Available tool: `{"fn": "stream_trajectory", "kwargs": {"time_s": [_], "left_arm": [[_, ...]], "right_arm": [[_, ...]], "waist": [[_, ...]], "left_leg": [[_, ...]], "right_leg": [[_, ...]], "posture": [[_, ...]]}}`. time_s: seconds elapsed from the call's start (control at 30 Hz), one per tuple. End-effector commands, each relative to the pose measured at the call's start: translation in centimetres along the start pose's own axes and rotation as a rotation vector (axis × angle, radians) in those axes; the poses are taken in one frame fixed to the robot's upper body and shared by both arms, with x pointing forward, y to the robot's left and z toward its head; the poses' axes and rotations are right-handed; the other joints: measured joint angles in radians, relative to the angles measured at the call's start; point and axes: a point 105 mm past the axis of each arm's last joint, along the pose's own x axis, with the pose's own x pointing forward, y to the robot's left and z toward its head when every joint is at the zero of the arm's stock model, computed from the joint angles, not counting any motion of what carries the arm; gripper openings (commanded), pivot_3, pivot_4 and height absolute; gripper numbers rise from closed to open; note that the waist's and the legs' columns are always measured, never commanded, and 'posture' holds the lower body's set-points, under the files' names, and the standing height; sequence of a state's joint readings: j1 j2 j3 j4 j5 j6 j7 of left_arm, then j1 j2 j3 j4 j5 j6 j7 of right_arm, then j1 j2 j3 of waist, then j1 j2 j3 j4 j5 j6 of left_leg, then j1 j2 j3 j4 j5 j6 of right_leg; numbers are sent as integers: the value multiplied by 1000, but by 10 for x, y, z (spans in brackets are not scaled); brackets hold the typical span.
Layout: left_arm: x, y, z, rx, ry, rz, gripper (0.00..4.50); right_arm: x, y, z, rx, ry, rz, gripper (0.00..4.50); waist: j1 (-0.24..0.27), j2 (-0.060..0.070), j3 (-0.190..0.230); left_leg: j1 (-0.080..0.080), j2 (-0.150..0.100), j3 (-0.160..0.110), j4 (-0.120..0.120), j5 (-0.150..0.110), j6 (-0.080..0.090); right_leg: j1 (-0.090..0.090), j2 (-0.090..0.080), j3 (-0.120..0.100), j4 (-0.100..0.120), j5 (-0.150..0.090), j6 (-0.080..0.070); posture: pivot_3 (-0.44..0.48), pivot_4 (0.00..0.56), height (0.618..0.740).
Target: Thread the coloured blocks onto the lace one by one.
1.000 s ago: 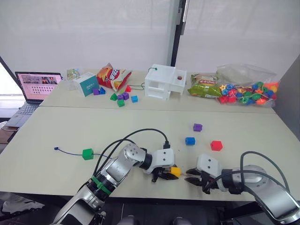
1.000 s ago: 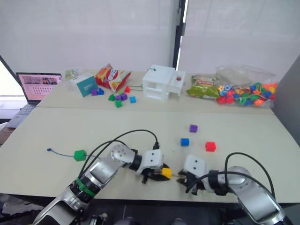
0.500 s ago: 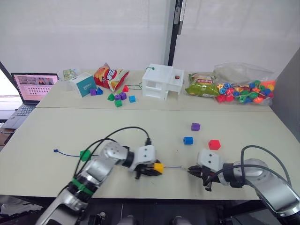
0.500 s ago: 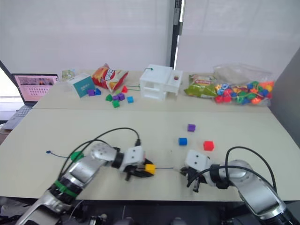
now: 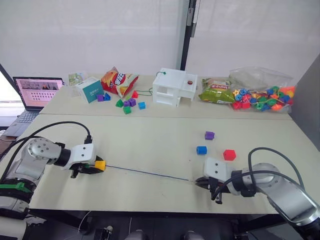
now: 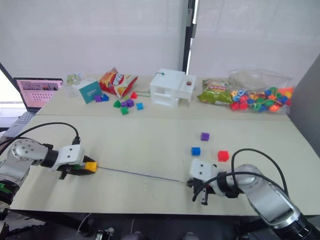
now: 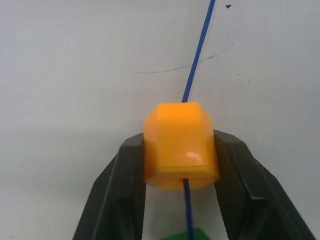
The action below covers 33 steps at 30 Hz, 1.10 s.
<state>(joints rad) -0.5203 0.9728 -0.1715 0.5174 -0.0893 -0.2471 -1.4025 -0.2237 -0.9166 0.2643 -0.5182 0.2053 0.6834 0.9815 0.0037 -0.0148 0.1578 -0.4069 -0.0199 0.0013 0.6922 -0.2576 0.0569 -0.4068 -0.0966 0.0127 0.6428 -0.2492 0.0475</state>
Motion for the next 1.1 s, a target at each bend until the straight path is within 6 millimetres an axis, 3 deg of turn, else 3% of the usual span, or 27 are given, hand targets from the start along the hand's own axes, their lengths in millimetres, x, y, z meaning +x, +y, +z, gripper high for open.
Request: {"fn": "stream_trajectory", "kwargs": {"time_s": [0.03,0.13,0.23,0.33,0.37,0.43,0.5,0.73,1.1], "left_arm": [[1,-4,14,-28,-69,-34,3339],[-1,-5,34,-58,-135,-70,4306],[2,-6,72,-58,-266,-91,4411],[19,-25,106,-75,-371,-176,4411],[26,-33,115,-78,-397,-203,4411],[62,-49,146,-46,-486,-219,4411],[86,-56,164,3,-520,-204,4411],[134,-51,190,33,-547,-173,4411],[152,-52,188,79,-514,-228,4411]], "right_arm": [[-3,-6,6,-40,-6,-20,0],[-3,-6,6,-38,-7,-13,0],[-1,-6,8,-43,-9,-6,0],[1,-6,10,-43,-7,-8,0],[2,-7,9,-42,-3,-11,0],[4,-8,9,-37,5,-12,0],[6,-9,9,-39,12,-8,0],[8,-11,15,-47,9,-9,0],[5,-7,16,-34,14,-17,0]], "waist": [[0,0,0],[1,-1,0],[3,-1,0],[5,-1,0],[4,-1,0],[7,0,0],[11,-1,1],[8,-2,1],[12,-2,1]], "left_leg": [[0,0,0,0,0,0],[-1,0,0,1,0,0],[-3,0,0,2,0,0],[-3,0,0,2,0,0],[-3,0,0,2,0,0],[-3,0,0,2,0,0],[-2,-1,0,2,0,0],[-1,-1,0,3,0,0],[-2,-1,0,3,0,0]], "right_leg": [[0,0,0,0,0,0],[-1,0,0,1,0,0],[-3,1,0,2,0,0],[-2,0,0,2,0,1],[-2,0,0,1,0,1],[-2,1,1,2,0,1],[0,0,1,1,0,1],[0,2,1,2,1,1],[0,1,0,0,1,1]], "posture": [[0,150,740],[0,150,740],[0,150,740],[0,150,740],[0,150,740],[0,150,740],[0,150,740],[0,150,740],[0,150,740]]}}
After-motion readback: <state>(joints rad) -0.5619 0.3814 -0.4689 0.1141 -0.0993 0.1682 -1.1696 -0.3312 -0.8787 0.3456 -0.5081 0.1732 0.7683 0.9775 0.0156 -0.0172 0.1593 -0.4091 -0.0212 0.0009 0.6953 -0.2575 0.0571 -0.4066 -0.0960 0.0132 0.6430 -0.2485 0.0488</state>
